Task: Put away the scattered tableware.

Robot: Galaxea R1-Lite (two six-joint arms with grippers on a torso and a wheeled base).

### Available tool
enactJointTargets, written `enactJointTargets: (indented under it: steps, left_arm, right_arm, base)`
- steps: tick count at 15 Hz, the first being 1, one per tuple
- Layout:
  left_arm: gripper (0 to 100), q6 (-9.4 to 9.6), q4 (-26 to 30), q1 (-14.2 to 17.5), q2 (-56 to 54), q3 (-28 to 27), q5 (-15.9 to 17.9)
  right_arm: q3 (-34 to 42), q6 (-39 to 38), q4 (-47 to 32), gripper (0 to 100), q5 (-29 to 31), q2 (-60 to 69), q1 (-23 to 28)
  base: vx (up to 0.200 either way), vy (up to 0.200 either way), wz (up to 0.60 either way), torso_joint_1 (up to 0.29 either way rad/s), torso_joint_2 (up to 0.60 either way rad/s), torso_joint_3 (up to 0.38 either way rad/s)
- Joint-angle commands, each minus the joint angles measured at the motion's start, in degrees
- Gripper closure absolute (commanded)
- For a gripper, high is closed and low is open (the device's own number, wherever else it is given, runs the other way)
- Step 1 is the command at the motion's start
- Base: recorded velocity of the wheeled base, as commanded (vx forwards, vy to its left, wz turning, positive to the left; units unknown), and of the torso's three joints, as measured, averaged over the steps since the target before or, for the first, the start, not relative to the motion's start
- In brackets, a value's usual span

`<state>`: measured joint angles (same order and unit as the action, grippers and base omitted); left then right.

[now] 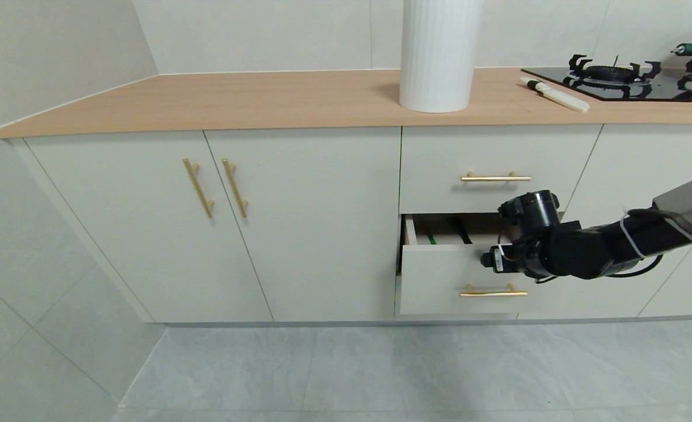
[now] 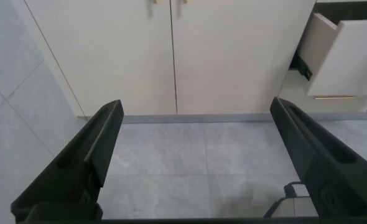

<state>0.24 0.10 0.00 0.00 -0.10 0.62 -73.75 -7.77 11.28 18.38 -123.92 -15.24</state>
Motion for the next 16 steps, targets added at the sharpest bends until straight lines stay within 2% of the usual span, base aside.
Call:
enactJointTargets:
  steps: [1,3,7,16]
  left_arm:
    - [0,0.02,0.0,0.0,0.1,0.0,0.0]
    - [0,0.02,0.0,0.0,0.1,0.0,0.0]
    - [0,0.02,0.0,0.0,0.1,0.0,0.0]
    - [0,0.02,0.0,0.0,0.1,0.0,0.0]
  right_arm:
    - [-3.2,-0.1,0.0,0,0.0,-3.0,0.6]
    - [-5.3,-0.2,2.7,0,0.0,-5.6,0.8]
    - [-4.9,-0.1,13.5,0,0.1,-7.9,2.1]
    - [-5.6,1.1,27.1,0,1.3,-13.6,2.1]
  base:
    - [0.0,0.0,0.0,0.0,0.0,0.0]
    - [0.0,0.0,0.0,0.0,0.0,0.0]
    - [0.0,0.0,0.0,0.0,0.0,0.0]
    - [0.0,0.0,0.0,0.0,0.0,0.0]
